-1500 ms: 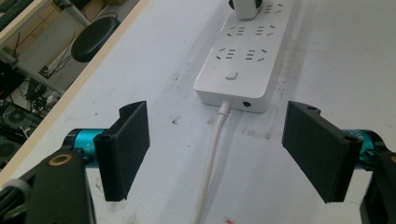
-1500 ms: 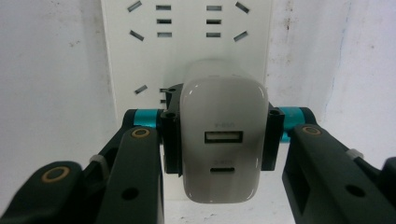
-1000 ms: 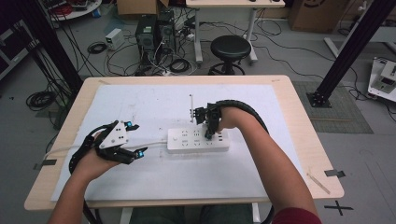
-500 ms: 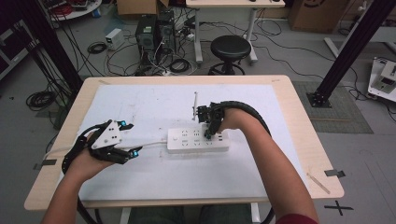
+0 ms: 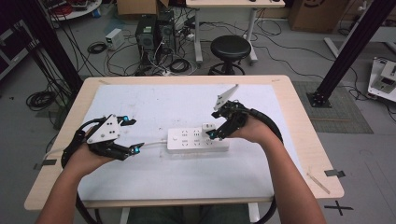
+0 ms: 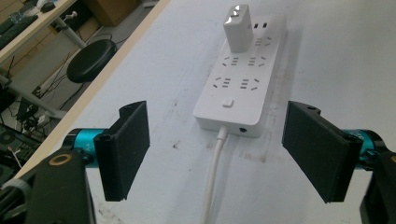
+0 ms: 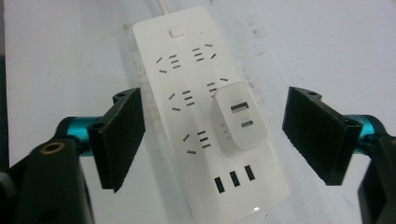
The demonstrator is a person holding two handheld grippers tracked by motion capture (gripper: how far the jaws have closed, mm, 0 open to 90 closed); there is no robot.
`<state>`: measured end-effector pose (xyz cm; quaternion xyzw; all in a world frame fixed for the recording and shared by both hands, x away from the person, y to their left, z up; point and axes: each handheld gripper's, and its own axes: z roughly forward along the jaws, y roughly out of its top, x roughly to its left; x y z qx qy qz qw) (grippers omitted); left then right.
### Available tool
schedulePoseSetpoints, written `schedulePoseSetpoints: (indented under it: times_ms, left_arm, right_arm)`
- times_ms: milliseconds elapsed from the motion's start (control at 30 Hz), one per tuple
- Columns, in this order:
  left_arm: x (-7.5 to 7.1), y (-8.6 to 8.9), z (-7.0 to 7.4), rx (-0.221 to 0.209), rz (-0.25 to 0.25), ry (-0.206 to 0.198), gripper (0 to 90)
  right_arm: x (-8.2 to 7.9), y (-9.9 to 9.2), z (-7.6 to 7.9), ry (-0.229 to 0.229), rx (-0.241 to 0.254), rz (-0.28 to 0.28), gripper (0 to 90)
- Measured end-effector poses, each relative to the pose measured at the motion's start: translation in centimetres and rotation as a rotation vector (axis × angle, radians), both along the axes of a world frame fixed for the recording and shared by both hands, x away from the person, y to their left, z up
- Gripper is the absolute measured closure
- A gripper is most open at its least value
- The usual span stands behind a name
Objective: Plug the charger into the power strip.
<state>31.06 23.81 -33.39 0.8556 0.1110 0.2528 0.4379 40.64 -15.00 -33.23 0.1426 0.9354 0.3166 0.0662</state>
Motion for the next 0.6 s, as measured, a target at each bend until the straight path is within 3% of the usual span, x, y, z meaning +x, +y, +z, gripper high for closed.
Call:
schedulePoseSetpoints:
  times_ms: [67, 100, 267, 333, 467, 600]
  left_arm:
    - [0.0, 0.0, 0.1, -0.009, -0.004, -0.006, 23.3]
    - [0.2, 0.0, 0.2, -0.033, -0.017, -0.005, 23.4]
    - [0.6, 0.0, 0.1, -0.052, -0.020, 0.010, 23.4]
    - [0.8, 0.2, -0.1, -0.092, -0.018, 0.018, 22.5]
    - [1.2, 0.6, -0.6, -0.139, -0.006, 0.038, 22.4]
    - [1.3, 1.0, -1.1, -0.145, 0.015, 0.048, 22.4]
  right_arm:
    - [-0.3, -0.5, 0.0, -0.006, 0.027, -0.012, 21.3]
    - [-1.3, -1.7, -0.1, -0.022, 0.083, -0.035, 21.1]
    - [-2.5, -3.7, -0.5, -0.036, 0.188, -0.051, 18.1]
    - [-2.8, -4.5, -0.8, -0.033, 0.245, -0.061, 18.1]
    - [-3.2, -6.0, -1.2, -0.054, 0.311, -0.101, 18.1]
    - [-3.4, -7.4, -1.7, -0.069, 0.357, -0.146, 18.1]
